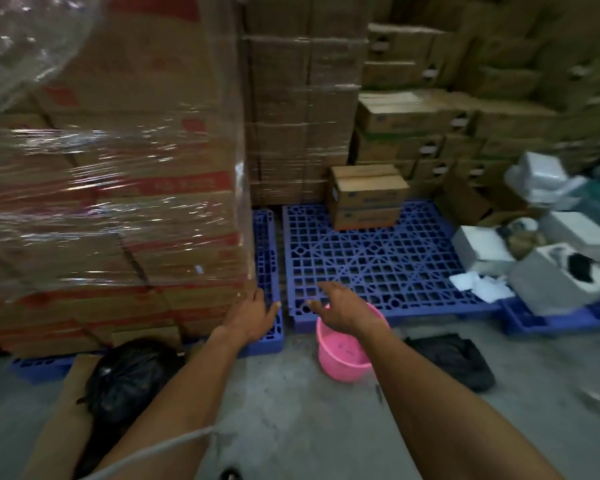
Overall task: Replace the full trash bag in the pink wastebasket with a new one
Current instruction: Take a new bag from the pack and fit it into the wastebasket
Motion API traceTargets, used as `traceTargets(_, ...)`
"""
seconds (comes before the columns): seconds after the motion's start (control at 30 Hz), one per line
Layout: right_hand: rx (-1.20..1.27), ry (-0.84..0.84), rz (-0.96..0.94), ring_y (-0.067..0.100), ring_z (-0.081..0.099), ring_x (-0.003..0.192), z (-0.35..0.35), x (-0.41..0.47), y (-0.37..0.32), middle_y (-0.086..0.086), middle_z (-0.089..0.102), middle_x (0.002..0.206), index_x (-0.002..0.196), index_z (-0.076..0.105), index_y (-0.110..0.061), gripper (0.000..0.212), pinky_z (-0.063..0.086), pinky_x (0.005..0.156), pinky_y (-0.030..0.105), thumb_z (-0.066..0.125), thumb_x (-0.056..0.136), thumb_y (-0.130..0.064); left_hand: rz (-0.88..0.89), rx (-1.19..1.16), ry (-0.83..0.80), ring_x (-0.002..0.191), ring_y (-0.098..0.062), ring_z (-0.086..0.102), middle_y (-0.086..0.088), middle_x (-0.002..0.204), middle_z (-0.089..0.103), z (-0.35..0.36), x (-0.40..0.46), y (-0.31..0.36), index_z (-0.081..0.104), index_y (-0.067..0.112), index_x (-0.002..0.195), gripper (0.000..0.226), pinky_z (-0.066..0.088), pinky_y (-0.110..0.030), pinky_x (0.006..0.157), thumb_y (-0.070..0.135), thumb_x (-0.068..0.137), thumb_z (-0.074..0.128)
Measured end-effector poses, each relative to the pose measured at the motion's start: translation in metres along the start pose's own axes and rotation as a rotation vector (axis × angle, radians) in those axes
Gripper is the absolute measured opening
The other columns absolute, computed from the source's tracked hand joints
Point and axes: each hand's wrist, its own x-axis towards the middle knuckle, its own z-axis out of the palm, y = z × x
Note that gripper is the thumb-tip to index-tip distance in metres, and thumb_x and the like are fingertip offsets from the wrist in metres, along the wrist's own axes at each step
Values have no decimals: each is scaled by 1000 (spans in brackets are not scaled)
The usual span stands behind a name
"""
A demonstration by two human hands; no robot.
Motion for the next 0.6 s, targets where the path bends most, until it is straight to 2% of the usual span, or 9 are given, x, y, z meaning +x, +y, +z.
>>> traceTargets(0.17, 25, 66, 110, 29, 40, 142, -25, -39, 88, 11, 38, 158, 152, 37, -13, 69, 36, 113, 41, 50, 98, -54, 113, 45, -5, 130, -37, 45, -21, 145, 45, 29, 15, 89, 43, 1, 140, 65, 37, -44, 109, 53, 101, 36)
traceTargets(0.37, 59, 104, 246, 28, 39, 142, -48, -64, 178, 9, 38, 158, 153, 35, -13, 73, 37, 113, 44, 48, 97, -58, 242, 113, -73, 128, -36, 47, -21, 142, 48, 66, 54, 175, 44, 1, 137, 62, 38, -42, 108, 50, 100, 39)
traceTargets(0.6, 80, 111, 379, 25, 35, 145, -79, -66, 281, 7, 36, 160, 153, 35, -15, 69, 33, 115, 39, 50, 98, -54, 326, 125, -137, 126, -36, 49, -21, 140, 50, 103, 120, 270, 46, 1, 135, 57, 38, -40, 106, 46, 101, 39)
